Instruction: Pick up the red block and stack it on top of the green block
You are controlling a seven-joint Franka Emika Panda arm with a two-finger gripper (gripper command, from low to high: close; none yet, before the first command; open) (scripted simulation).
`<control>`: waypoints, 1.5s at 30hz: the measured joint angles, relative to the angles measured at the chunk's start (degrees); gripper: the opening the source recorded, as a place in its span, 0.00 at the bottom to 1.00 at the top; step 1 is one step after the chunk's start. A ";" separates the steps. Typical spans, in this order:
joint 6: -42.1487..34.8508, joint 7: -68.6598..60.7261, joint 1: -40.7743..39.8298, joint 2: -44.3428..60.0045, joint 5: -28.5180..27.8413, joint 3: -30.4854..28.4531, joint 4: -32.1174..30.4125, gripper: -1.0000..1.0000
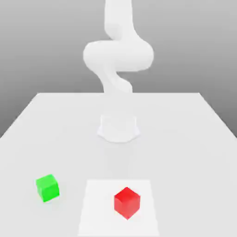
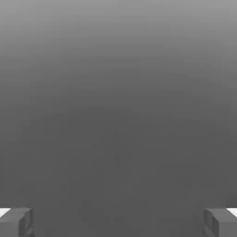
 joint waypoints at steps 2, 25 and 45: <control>2.25 -3.79 1.45 4.42 0.04 -1.11 -1.83 0.50; 28.88 -41.39 7.57 52.23 3.75 -4.10 -17.74 0.50; 20.81 -41.84 -3.81 42.12 -0.36 -9.97 -19.73 0.00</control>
